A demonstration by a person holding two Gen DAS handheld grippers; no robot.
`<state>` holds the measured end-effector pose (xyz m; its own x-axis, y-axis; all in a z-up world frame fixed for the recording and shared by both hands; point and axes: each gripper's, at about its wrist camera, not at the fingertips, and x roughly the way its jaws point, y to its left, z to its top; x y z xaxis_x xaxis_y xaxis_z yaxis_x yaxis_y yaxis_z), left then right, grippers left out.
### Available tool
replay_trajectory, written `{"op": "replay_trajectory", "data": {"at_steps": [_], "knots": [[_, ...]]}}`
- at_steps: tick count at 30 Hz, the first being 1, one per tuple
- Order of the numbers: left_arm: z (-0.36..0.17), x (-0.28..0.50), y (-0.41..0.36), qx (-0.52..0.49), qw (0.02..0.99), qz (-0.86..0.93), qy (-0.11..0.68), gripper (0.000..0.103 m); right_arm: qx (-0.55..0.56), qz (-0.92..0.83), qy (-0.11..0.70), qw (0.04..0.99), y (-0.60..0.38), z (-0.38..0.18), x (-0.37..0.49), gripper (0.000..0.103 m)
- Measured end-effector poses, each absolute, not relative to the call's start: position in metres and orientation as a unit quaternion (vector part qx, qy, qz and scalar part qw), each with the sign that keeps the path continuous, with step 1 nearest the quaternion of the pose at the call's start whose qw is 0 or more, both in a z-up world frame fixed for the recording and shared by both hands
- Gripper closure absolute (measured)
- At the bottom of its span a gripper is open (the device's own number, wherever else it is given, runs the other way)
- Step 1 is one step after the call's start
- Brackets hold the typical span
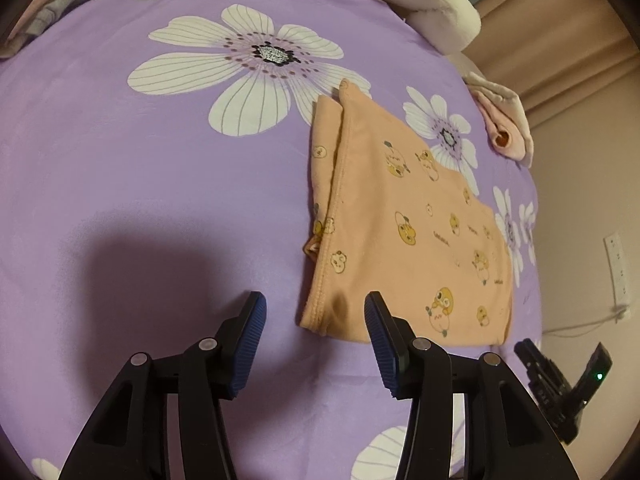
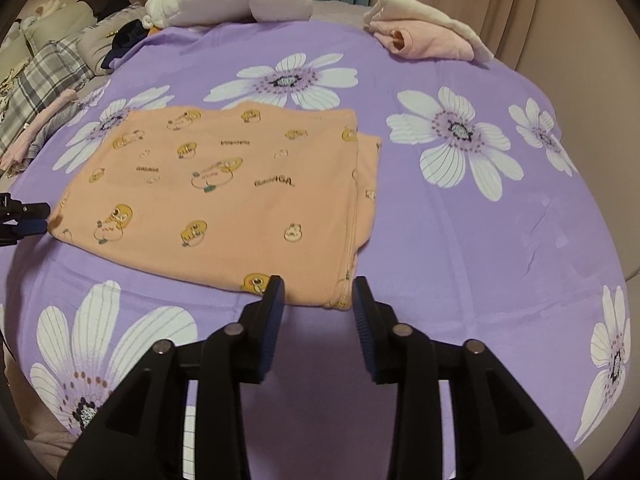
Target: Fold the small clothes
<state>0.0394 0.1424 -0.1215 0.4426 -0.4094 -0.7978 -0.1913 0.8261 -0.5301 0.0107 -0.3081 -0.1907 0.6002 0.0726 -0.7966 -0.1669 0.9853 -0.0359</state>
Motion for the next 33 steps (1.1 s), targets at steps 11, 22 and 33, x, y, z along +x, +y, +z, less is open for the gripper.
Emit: {"op": "replay_trajectory", "data": {"at_steps": [11,22,33], "knots": [[-0.125,0.049,0.147,-0.305,0.792,-0.079,0.523,0.047,-0.059,0.074,0.426,0.9,-0.296,-0.174,0.012,0.062],[-0.127,0.062,0.148,-0.308,0.788,-0.092,0.526,0.047,-0.057,0.084,0.42,0.902,-0.286,-0.163,0.022,0.058],[-0.131,0.089,0.138,-0.294,0.79,-0.113,0.526,0.045,0.014,0.139,0.428,0.893,-0.278,-0.165,0.053,0.053]]}}
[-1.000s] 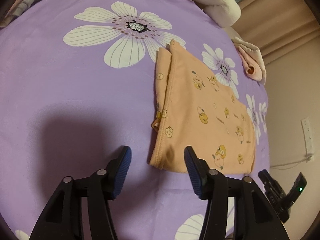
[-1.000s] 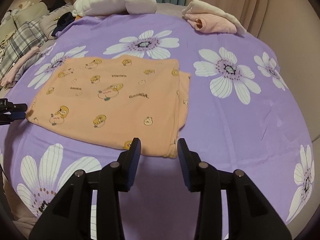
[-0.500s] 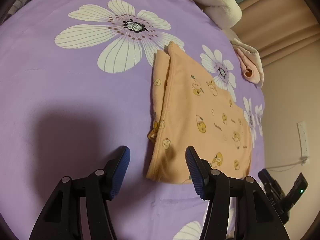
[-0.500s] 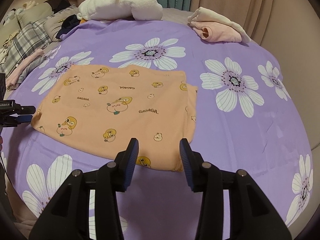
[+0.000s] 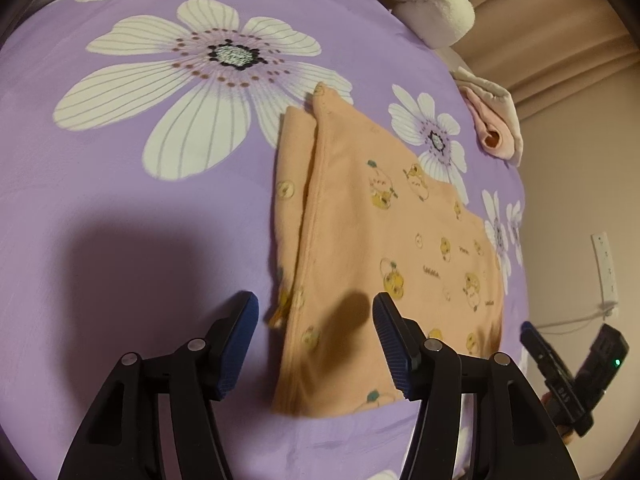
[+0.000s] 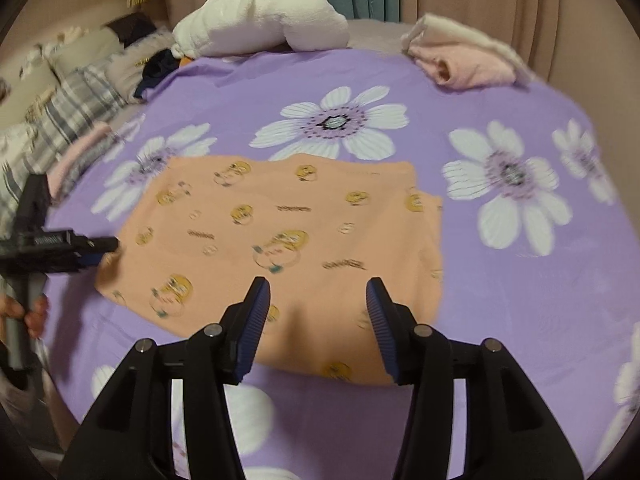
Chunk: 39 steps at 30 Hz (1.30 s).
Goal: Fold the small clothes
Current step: 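Grasp the side edge of the orange shirt with the left gripper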
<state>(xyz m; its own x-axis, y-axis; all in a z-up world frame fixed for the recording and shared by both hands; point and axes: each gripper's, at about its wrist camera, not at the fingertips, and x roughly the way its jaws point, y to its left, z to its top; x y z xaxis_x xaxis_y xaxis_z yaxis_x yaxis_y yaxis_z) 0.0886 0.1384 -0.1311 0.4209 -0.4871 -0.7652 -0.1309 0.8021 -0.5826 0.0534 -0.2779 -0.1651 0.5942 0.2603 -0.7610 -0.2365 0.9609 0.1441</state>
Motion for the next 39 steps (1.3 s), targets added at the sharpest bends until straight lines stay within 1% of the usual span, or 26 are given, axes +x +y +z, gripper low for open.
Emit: {"op": "replay_trajectory", "data": {"at_steps": [3,11,19,24,26,27,29,32,34,36,39], "knots": [[-0.133,0.099,0.139,-0.299,0.787,-0.122,0.525,0.045,0.051,0.159,0.44,0.882,-0.272,-0.174,0.067,0.053],[-0.138,0.128,0.134,-0.316,0.777,-0.152,0.523,0.045,0.083,0.203,0.465,0.858,-0.235,-0.192,0.11,0.054],[-0.141,0.145,0.124,-0.327,0.765,-0.178,0.526,0.045,0.097,0.194,0.497,0.84,-0.212,-0.215,0.156,0.072],[-0.14,0.156,0.119,-0.326,0.763,-0.182,0.527,0.045,0.093,0.194,0.495,0.842,-0.202,-0.215,0.179,0.078],[-0.139,0.159,0.114,-0.319,0.765,-0.185,0.528,0.045,0.096,0.193,0.494,0.842,-0.198,-0.214,0.19,0.082],[-0.139,0.159,0.113,-0.313,0.767,-0.186,0.529,0.047,0.095,0.189,0.495,0.843,-0.196,-0.214,0.195,0.082],[-0.138,0.16,0.107,-0.298,0.771,-0.185,0.531,0.048,0.09,0.187,0.497,0.843,-0.192,-0.215,0.201,0.083],[-0.139,0.161,0.103,-0.279,0.776,-0.178,0.536,0.061,0.07,0.185,0.499,0.844,-0.182,-0.216,0.205,0.083],[-0.141,0.161,0.104,-0.281,0.775,-0.177,0.537,0.062,0.058,0.183,0.501,0.844,-0.178,-0.218,0.206,0.083],[-0.141,0.161,0.106,-0.281,0.775,-0.175,0.538,0.066,0.053,0.181,0.503,0.844,-0.177,-0.22,0.208,0.083],[-0.142,0.161,0.106,-0.279,0.775,-0.174,0.54,0.067,0.051,0.179,0.505,0.843,-0.178,-0.223,0.211,0.084]]}}
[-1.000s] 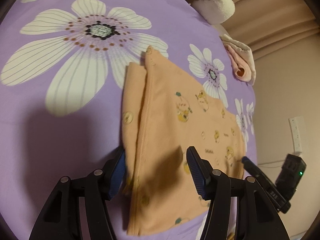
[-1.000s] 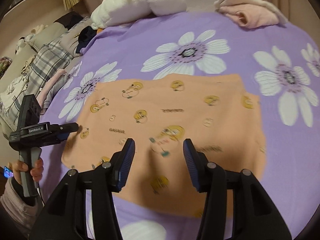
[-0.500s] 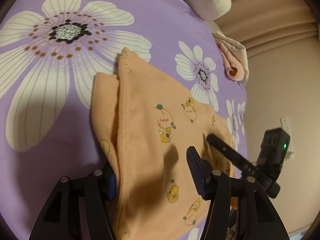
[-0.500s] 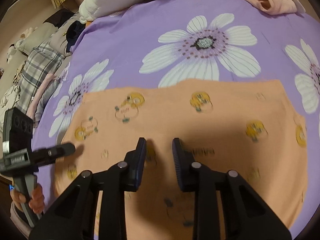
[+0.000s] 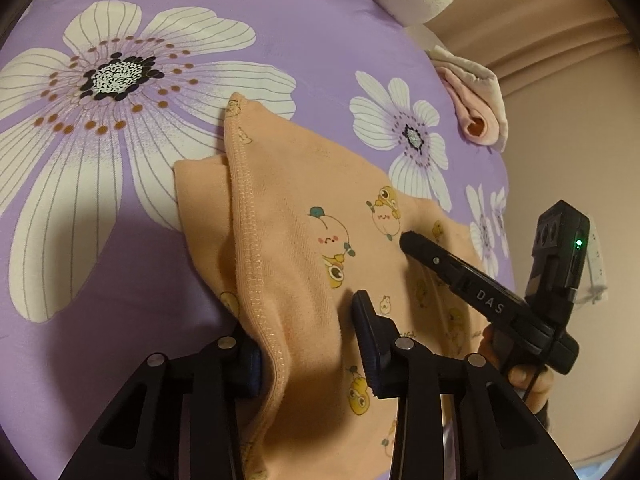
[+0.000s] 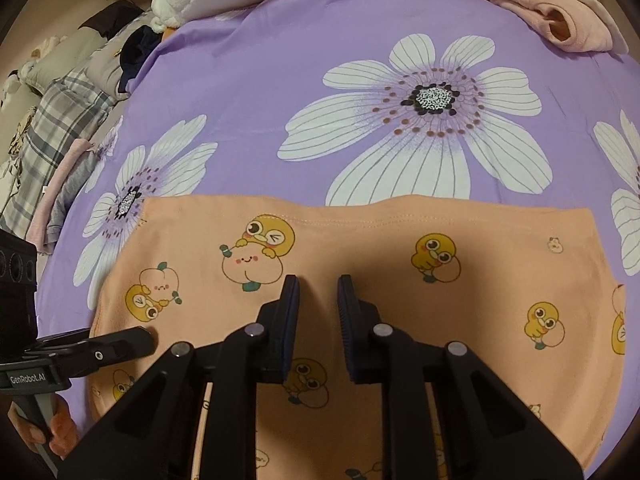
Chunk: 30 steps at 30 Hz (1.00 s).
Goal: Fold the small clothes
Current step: 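Grasp the side edge of the orange shirt with the left gripper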
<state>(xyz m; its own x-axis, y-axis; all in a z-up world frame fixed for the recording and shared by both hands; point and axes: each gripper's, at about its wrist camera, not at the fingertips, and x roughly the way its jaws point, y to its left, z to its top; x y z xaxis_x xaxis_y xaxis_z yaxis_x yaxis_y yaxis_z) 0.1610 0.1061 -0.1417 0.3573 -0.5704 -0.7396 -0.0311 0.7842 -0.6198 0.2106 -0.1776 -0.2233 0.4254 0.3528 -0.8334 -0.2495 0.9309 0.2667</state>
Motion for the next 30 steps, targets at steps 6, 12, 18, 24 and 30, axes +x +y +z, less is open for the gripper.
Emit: {"op": "replay_trajectory", "data": {"at_steps": [6,12,18,24,30], "knots": [[-0.142,0.162,0.105,-0.271,0.776,-0.166,0.544,0.07,0.046,0.176,0.512,0.839,-0.175,-0.227,0.215,0.086],[-0.143,0.162,0.105,-0.271,0.776,-0.164,0.546,0.07,0.027,0.175,0.5,0.848,-0.173,-0.213,0.199,0.083],[-0.143,0.162,0.104,-0.272,0.776,-0.161,0.546,0.07,0.01,0.186,0.491,0.851,-0.173,-0.207,0.172,0.083],[-0.14,0.163,0.103,-0.265,0.778,-0.154,0.549,0.07,-0.005,0.189,0.5,0.845,-0.17,-0.211,0.152,0.082],[-0.132,0.159,0.099,-0.256,0.781,-0.144,0.55,0.073,-0.009,0.193,0.51,0.839,-0.171,-0.222,0.145,0.082]]}}
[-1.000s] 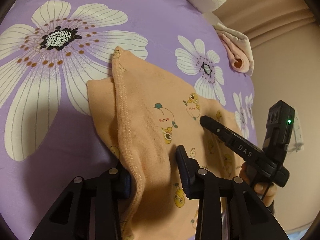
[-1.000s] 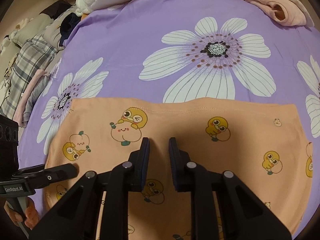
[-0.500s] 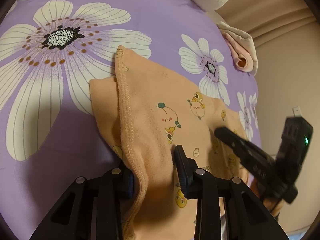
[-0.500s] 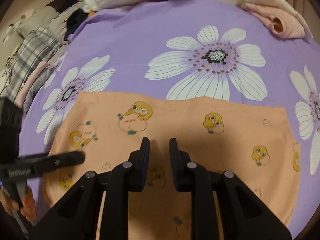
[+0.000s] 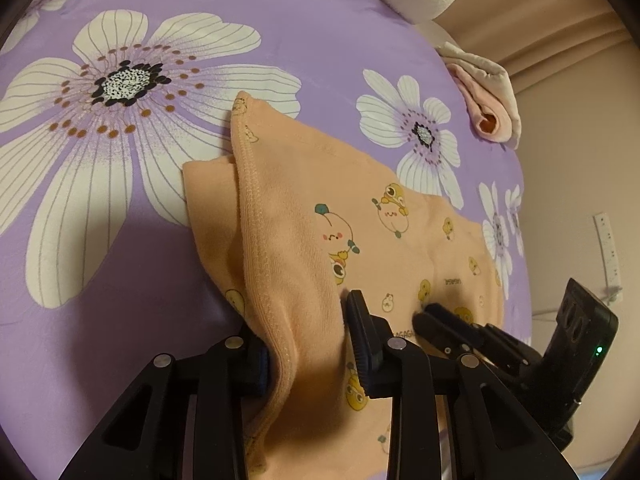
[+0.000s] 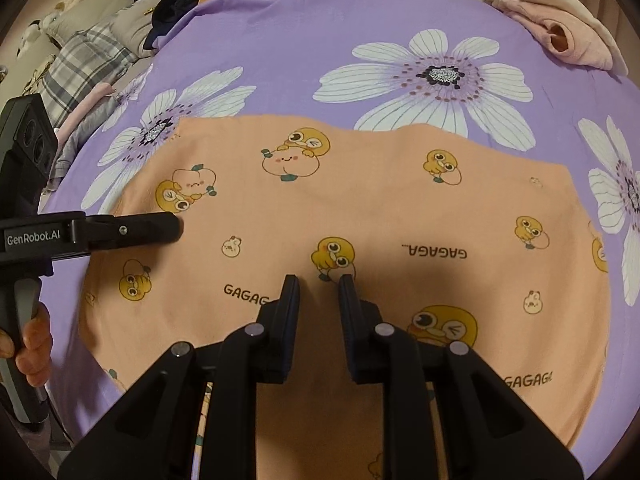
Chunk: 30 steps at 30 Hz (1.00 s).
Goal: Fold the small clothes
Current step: 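Grasp the side edge of the orange shirt with the left gripper, then lift and fold the held side over the shirt body with the left gripper, release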
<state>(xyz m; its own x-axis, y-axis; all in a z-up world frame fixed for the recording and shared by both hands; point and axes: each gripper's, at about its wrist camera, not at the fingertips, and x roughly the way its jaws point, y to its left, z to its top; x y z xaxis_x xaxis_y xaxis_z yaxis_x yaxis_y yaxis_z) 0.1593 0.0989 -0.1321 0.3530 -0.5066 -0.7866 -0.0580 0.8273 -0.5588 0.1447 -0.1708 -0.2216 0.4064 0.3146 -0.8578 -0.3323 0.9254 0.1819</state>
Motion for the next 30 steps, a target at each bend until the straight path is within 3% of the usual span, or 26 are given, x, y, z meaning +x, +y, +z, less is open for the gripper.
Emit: {"op": "replay_trajectory", "data": {"at_steps": [11,18,30], "knots": [[-0.121,0.152,0.102,-0.259,0.787,-0.14,0.542,0.08,-0.005,0.219,0.502,0.837,-0.174,-0.21,0.098,0.081],[-0.111,0.147,0.094,-0.254,0.797,-0.129,0.533,0.09,-0.008,0.215,0.508,0.834,-0.175,-0.219,0.095,0.081],[-0.084,0.144,0.064,-0.219,0.813,-0.141,0.522,0.09,0.025,0.21,0.497,0.842,-0.197,-0.204,0.088,0.081]]}}
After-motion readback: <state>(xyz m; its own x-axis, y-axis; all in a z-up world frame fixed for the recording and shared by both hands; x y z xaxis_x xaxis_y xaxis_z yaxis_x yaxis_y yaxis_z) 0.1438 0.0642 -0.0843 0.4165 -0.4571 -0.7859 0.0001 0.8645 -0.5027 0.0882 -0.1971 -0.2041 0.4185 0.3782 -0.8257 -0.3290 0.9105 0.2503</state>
